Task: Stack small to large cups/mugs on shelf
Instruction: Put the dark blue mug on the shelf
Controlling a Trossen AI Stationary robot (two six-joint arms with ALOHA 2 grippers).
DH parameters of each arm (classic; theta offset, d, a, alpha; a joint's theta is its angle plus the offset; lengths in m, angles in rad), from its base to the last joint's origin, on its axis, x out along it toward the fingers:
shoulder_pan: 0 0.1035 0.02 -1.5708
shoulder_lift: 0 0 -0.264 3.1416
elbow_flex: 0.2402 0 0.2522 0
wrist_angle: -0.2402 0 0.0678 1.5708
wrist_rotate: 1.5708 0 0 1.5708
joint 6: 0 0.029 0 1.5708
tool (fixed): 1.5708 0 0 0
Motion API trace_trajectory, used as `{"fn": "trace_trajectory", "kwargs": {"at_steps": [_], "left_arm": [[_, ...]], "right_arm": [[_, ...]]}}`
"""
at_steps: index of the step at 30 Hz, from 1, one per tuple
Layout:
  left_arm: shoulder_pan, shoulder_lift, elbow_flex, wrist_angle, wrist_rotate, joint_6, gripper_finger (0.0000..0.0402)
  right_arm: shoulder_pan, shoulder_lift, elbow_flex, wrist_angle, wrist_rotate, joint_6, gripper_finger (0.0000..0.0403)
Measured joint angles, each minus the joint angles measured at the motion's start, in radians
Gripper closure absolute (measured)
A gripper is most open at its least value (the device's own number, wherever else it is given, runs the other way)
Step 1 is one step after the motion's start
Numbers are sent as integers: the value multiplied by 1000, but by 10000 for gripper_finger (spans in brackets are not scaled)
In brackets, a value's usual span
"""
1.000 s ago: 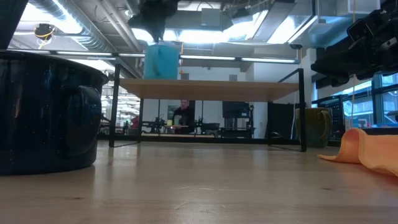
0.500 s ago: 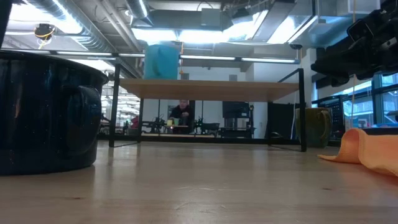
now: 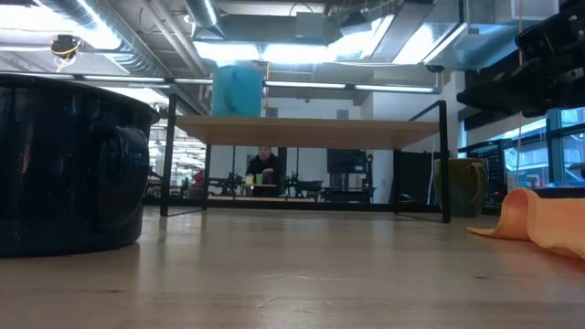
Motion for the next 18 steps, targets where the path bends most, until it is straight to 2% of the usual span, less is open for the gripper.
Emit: {"fn": "trace_trajectory", "kwargs": {"at_steps": [5, 10, 15, 18], "left_arm": [[-144, -59, -292, 126, -98, -241, 314], [-191, -64, -516, 192, -120, -381, 304], [-174, -63, -646, 401, -104, -512, 281], [-135, -63, -678, 454, -30, -688, 275]], "right_arm": [[0, 0, 0, 0, 0, -21, 322], [0, 0, 0, 0, 0, 8, 322], [0, 0, 0, 1, -1, 134, 322], [0, 0, 0, 8, -1, 204, 322]]}}
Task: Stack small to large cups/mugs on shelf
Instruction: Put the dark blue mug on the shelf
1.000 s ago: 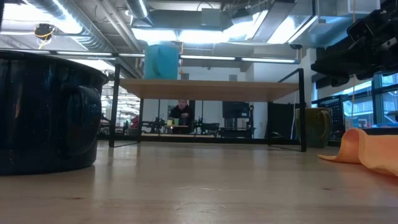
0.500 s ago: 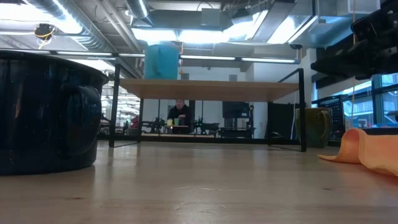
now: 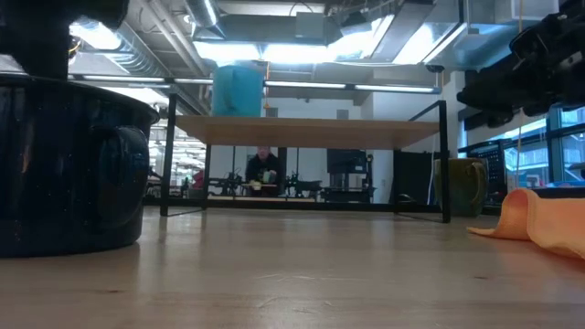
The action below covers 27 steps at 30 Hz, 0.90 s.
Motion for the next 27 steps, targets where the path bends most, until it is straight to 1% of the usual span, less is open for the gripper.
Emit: {"fn": "trace_trajectory", "kwargs": {"at_steps": [3, 5, 8, 12, 15, 18, 27], "left_arm": [[19, 0, -4, -15, 87, -183, 276], [13, 0, -5, -15, 132, -267, 275], [-14, 9, -5, 21, 152, -385, 273], [-55, 56, -5, 138, 144, -508, 274], [-68, 108, -5, 236, 128, -540, 274], [-68, 148, -5, 274, 125, -545, 275], [-68, 209, -5, 277, 125, -571, 275]], "right_arm": [[0, 0, 0, 0, 0, 17, 322], [0, 0, 0, 0, 0, 15, 322], [0, 0, 0, 0, 0, 15, 322], [0, 0, 0, 0, 0, 19, 322], [0, 0, 0, 7, 0, 18, 322], [0, 0, 0, 16, 0, 17, 322], [0, 0, 0, 23, 0, 14, 322]]}}
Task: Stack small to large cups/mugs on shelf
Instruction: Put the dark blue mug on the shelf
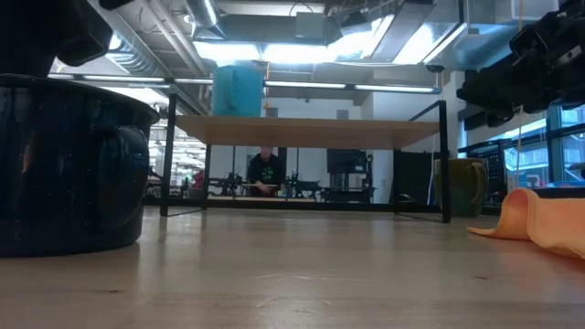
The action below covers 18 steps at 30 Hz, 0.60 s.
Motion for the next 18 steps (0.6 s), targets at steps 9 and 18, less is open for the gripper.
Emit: {"fn": "trace_trajectory", "kwargs": {"at_steps": [9, 18], "left_arm": [[13, 42, 0, 7, 0, 3, 283], [45, 42, 0, -6, -30, 92, 382]], "right_arm": [[0, 0, 0, 0, 0, 0, 322], [0, 0, 0, -1, 0, 0, 322]]}}
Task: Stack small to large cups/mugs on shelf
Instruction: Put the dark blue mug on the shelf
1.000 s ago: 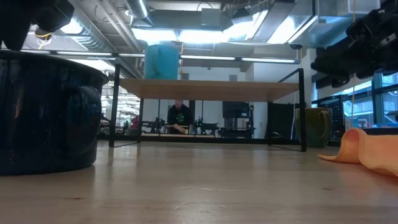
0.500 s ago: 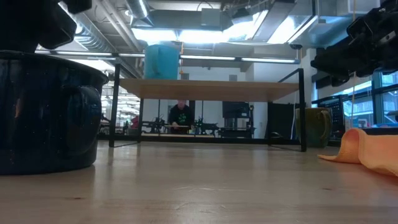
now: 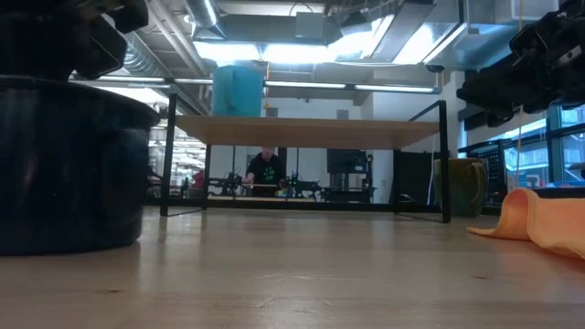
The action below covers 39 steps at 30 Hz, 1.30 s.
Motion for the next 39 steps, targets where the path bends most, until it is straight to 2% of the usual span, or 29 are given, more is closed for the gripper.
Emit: {"fn": "trace_trajectory", "kwargs": {"at_steps": [5, 9, 16, 21, 26, 33, 38, 39], "left_arm": [[33, -5, 1, -16, -6, 83, 385], [83, -58, 31, -70, 20, 207, 386], [217, -158, 339, -399, 29, 532, 386], [360, -139, 582, -493, 55, 898, 386], [524, -46, 800, -524, 123, 1214, 386], [681, 212, 1119, -673, 198, 1652, 387], [777, 413, 1382, -780, 200, 1841, 387], [797, 437, 1396, -783, 196, 1867, 387]], "right_arm": [[0, 0, 0, 0, 0, 1, 322], [0, 0, 0, 0, 0, 3, 322], [0, 0, 0, -2, 0, -3, 322], [0, 0, 0, -2, 0, 2, 322], [0, 0, 0, -2, 0, 3, 322], [0, 0, 0, -2, 0, 4, 322], [0, 0, 0, -1, 0, 29, 322], [0, 0, 0, -1, 0, 33, 322]]}}
